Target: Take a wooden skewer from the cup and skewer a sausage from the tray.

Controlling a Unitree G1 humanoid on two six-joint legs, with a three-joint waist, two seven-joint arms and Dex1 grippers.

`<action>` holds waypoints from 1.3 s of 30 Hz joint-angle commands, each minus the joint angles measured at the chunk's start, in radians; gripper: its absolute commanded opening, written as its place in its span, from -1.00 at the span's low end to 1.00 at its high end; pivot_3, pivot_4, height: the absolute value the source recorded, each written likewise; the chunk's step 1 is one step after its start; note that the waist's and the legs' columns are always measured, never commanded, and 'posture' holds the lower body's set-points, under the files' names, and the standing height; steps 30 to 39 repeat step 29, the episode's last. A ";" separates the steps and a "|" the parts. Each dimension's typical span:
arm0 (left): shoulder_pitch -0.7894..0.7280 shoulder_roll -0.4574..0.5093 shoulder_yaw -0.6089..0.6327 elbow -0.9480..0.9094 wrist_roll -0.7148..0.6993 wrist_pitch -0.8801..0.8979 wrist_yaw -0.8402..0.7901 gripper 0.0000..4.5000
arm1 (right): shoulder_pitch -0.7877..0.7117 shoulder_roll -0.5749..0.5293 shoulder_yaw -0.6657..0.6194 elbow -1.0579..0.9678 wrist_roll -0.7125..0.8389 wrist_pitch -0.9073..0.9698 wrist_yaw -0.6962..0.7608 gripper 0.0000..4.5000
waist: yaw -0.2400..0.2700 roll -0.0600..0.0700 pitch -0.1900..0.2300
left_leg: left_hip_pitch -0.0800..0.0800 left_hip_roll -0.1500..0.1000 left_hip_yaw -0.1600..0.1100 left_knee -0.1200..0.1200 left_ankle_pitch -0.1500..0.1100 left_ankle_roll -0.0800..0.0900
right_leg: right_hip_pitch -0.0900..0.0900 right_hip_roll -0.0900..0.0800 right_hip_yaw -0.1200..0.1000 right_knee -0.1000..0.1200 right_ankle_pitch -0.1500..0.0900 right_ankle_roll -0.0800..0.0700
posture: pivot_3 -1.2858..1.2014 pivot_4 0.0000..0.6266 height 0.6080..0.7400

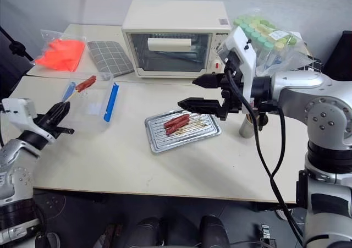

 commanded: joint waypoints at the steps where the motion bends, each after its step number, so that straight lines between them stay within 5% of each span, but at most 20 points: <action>1: -0.041 0.031 -0.005 0.034 0.018 -0.042 0.005 -1.00 | -0.011 -0.007 -0.014 -0.018 0.015 -0.022 0.006 0.95 | -0.001 0.000 0.000 | 0.000 0.000 0.000 0.000 0.000 0.000 | 0.000 0.000 0.000 0.000 0.000 0.000 | 0.03 -0.52 1.00; 2: -0.049 0.033 -0.007 0.051 0.021 -0.049 0.003 -1.00 | -0.011 -0.007 -0.014 -0.018 0.015 -0.023 0.006 0.95 | -0.001 0.000 0.000 | 0.000 0.000 0.000 0.000 0.000 0.000 | 0.000 0.000 0.000 0.000 0.000 0.000 | 0.03 -0.52 1.00; 14: 0.069 0.088 0.090 -0.081 -0.107 0.037 -0.056 0.54 | 0.010 -0.019 -0.034 -0.019 0.022 -0.033 0.002 1.00 | -0.004 0.000 0.000 | 0.000 0.001 0.001 0.000 0.000 0.000 | -0.001 0.000 0.000 0.000 0.000 0.000 | 0.03 -0.52 1.00; 21: 0.334 0.186 0.351 -0.260 -0.304 0.200 -0.176 0.54 | 0.033 -0.057 -0.026 -0.006 0.011 -0.063 0.047 1.00 | -0.007 0.000 0.000 | 0.000 0.002 0.001 -0.001 -0.001 -0.001 | -0.001 0.000 0.001 -0.002 0.000 0.000 | 0.03 -0.52 1.00; 26: 0.507 0.251 0.490 -0.226 -0.300 0.195 -0.283 0.54 | 0.081 -0.095 -0.025 -0.009 0.004 -0.093 0.088 1.00 | -0.003 0.000 0.000 | 0.001 0.002 0.002 -0.002 -0.001 -0.001 | 0.000 0.000 0.001 -0.002 0.000 0.000 | 0.03 -0.52 1.00; 39: 0.499 0.273 0.498 -0.188 -0.289 0.181 -0.278 0.54 | 0.092 -0.098 -0.022 -0.008 0.001 -0.109 0.096 1.00 | 0.001 0.000 0.000 | 0.001 0.002 0.001 -0.001 -0.001 0.000 | 0.000 -0.001 0.001 -0.002 0.000 0.000 | 0.03 -0.52 1.00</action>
